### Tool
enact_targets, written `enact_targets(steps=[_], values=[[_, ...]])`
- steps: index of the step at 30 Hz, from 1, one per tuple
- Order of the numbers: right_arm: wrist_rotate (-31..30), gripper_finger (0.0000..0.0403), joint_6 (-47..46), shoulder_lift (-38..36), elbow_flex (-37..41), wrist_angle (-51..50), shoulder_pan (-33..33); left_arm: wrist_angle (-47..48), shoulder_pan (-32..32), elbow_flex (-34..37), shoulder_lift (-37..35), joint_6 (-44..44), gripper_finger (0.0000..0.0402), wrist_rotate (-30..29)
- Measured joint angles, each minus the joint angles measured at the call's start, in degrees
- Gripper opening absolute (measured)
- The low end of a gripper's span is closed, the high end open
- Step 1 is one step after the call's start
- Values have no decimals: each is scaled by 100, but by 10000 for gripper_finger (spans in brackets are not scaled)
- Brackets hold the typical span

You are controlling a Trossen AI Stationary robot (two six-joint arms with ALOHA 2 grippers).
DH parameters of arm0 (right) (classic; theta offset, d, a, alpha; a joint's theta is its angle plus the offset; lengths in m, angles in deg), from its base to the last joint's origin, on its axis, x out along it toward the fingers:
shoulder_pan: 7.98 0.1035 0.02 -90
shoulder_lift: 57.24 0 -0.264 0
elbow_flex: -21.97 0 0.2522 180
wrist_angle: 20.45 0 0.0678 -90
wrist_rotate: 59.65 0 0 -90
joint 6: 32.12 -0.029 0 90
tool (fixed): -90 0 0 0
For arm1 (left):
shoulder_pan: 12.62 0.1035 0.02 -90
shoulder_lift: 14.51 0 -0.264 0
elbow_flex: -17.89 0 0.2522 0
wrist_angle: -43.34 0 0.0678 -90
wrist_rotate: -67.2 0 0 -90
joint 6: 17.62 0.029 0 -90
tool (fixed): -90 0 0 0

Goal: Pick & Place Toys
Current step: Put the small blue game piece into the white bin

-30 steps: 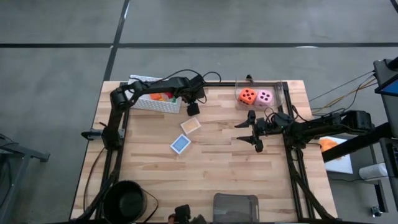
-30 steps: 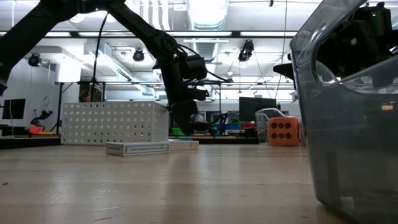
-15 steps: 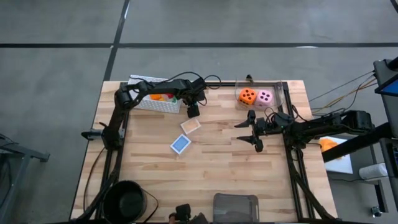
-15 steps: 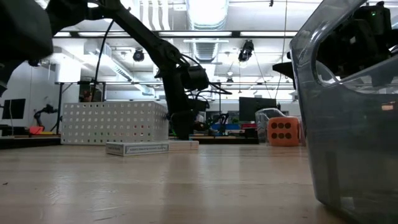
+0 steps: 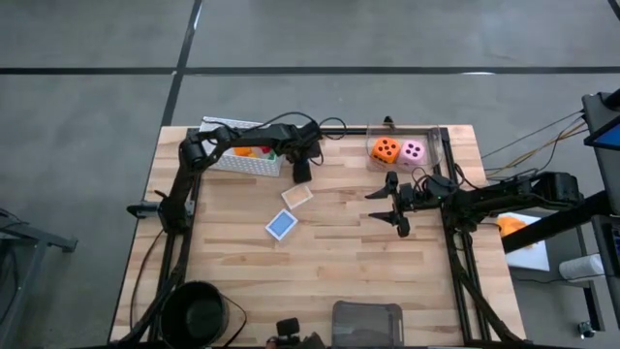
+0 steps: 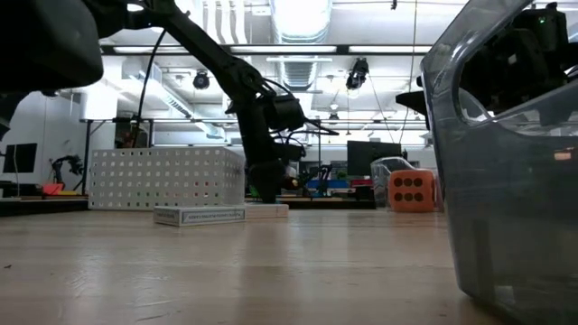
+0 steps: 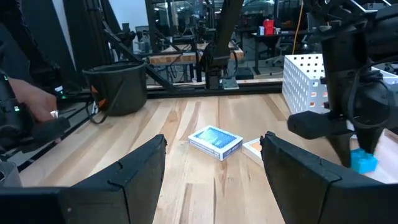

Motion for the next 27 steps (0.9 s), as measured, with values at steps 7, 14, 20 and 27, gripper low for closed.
enact_targets(steps=[7, 14, 20, 27], values=[[0, 258, 2, 0, 4, -16, 0, -103, 0, 0, 7, -99, 134, -60], [-2, 258, 2, 0, 25, -24, 2, -116, -63, 12, -54, -105, 134, 99], [-4, 258, 4, 1, 50, -22, 1, -684, -238, 42, -293, -107, 134, 369], [-2, 258, 41, 1, 52, -28, 2, -1769, -492, 335, -787, -250, 134, 1027]])
